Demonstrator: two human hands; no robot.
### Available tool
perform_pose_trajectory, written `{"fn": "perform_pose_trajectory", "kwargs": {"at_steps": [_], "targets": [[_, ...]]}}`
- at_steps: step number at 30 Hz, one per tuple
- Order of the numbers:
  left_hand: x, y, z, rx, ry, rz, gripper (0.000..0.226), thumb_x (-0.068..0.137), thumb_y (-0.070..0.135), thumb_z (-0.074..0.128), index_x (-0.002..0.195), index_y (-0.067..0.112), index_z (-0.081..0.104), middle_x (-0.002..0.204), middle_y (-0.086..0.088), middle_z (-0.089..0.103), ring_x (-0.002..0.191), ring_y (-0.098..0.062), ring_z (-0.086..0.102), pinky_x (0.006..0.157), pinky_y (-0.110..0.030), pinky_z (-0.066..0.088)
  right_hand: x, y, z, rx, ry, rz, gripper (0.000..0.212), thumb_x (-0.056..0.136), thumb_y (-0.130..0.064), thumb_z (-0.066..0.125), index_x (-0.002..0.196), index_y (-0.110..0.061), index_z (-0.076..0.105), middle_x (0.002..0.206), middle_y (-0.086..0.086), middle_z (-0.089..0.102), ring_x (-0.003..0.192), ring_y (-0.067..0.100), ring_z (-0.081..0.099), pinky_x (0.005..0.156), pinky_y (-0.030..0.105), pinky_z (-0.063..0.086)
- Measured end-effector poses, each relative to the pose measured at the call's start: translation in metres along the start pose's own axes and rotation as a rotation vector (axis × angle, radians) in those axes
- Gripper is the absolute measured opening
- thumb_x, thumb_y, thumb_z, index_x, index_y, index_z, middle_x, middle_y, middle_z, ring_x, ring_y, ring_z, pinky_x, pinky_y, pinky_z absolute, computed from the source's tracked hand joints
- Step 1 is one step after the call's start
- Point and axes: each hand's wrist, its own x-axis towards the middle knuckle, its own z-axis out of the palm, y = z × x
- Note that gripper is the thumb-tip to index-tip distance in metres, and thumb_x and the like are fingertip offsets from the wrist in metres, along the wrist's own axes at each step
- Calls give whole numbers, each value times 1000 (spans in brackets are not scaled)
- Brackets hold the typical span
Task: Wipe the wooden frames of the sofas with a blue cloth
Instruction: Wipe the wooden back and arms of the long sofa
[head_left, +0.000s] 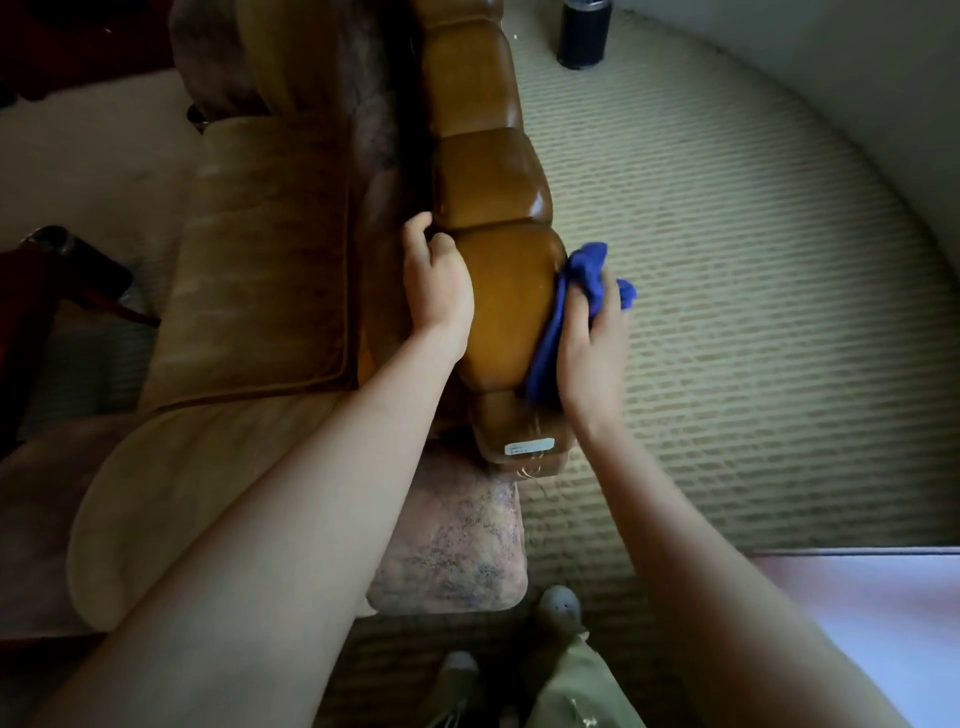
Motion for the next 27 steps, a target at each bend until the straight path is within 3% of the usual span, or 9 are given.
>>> {"fn": "perform_pose_trajectory", "kwargs": {"at_steps": [5,7,9,12,16,19,21,23,27], "targets": [[7,-5,-8,-152,68,-75,39,97,10,40,136,10,46,140,-10,45,123,-20,45,93,-15,32,-63,4,30,-627,182,-463,47,84,-36,51,127,-19,58,135,20,48,124,40,44,98,53,36],[11,-17,-20,-235,102,-149,40,91,22,43,130,18,51,137,-8,49,123,-22,48,108,-30,35,-46,-6,37,-721,224,-531,46,83,-42,50,123,-24,61,132,14,54,122,36,49,93,52,41],[15,-36,-31,-238,79,-173,41,84,32,43,123,27,55,136,-5,50,123,-21,49,108,-43,38,-14,-14,29,-616,221,-397,48,85,-43,47,128,-24,57,130,14,55,117,33,53,88,47,45],[5,-42,-41,-193,-74,-142,35,97,22,38,130,23,50,142,-4,45,128,-19,44,110,-42,35,20,-13,13,-110,158,57,62,81,-54,36,130,-18,52,120,11,58,111,25,55,92,37,42],[-3,-61,-39,-14,-320,-12,42,104,21,29,146,16,31,152,-4,32,137,-16,32,113,-27,25,-42,8,13,-86,128,-56,68,85,-42,60,142,-14,36,132,12,43,121,14,42,101,14,29],[-2,-69,-33,-12,-362,29,42,105,23,23,145,13,33,150,-4,35,135,-15,34,104,-17,26,-81,30,26,-365,184,-154,95,72,-52,70,146,-11,27,140,23,36,130,33,37,108,39,32],[-1,-69,-31,-18,-375,31,42,105,25,21,144,13,33,150,-4,34,135,-15,34,106,-19,25,-75,30,23,-337,174,-109,103,66,-49,78,147,-15,25,139,16,36,128,18,35,106,31,30],[1,-71,-30,-13,-380,48,43,105,25,21,145,12,30,151,-5,32,137,-16,32,108,-20,23,-56,28,6,-172,0,-21,106,64,-37,84,148,-17,23,137,5,37,122,2,33,106,21,27],[3,-77,-25,-14,-346,92,43,105,24,21,145,9,31,151,-7,32,137,-18,31,109,-20,21,-22,26,-29,-122,-287,159,111,53,-44,88,145,-21,30,135,4,48,125,16,48,106,44,39]]}}
